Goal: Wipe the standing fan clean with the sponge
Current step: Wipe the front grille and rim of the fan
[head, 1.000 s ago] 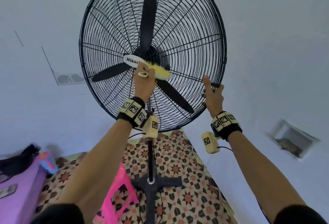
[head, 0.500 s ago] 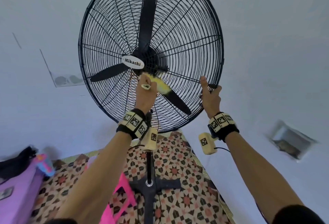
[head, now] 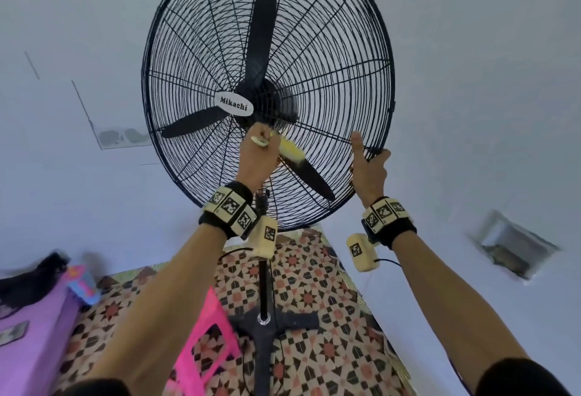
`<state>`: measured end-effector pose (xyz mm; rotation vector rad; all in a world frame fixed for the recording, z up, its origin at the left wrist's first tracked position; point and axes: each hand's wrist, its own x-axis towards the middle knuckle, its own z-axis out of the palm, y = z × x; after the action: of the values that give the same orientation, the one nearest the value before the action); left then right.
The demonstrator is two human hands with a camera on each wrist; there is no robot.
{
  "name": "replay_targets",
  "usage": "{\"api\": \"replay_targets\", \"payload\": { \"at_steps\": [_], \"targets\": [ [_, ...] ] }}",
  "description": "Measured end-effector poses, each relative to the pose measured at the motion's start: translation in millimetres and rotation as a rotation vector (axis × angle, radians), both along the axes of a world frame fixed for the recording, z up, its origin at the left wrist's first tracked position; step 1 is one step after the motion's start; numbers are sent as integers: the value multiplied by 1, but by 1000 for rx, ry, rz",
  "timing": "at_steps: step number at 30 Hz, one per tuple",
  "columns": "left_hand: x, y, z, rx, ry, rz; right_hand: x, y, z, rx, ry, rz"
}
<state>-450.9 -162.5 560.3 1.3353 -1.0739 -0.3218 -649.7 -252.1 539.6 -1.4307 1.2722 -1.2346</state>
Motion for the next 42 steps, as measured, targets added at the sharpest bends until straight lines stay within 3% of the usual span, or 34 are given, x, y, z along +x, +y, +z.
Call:
{"api": "replay_targets", "payload": {
  "at_steps": [4, 7, 10, 14, 17, 21, 23, 29, 31, 34, 36, 38, 42],
  "targets": [
    [-28, 3, 3, -171, -54, -151, 0, 3, -2, -37, 42, 4],
    [-21, 1, -26, -89, -80, -81, -1, 2, 0, -16, 9, 16],
    [-9, 2, -21, 89, -68, 4, 2, 4, 1, 11, -26, -7],
    [-27, 3, 3, -179, -95, -98, 8, 16, 4, -55, -16, -7],
    [-45, 3, -22, -205, -130, -159, 6, 15, 2, -61, 7, -2],
    [-27, 15, -69, -70, -174, -68, -4, 12, 0, -51, -10, 2],
    [-23, 21, -62, -29, -163, -62, -4, 14, -1, -56, -5, 2],
    [-70, 10, -9, -237, -151, -225, -1, 19, 1, -117, 40, 16],
    [-72, 8, -28, -204, -137, -245, -4, 18, 0, -111, 36, 27],
    [-53, 22, -83, -81, -180, -146, -11, 17, -1, -71, 19, 54],
    [-44, 35, -98, -37, -186, -114, -10, 16, -2, -62, 6, 52],
    [-48, 35, -79, -36, -154, -121, -6, 17, -2, -69, 17, 48],
    [-73, 14, -17, -200, -115, -124, -2, 20, 4, -113, 21, 77]
  ]
}}
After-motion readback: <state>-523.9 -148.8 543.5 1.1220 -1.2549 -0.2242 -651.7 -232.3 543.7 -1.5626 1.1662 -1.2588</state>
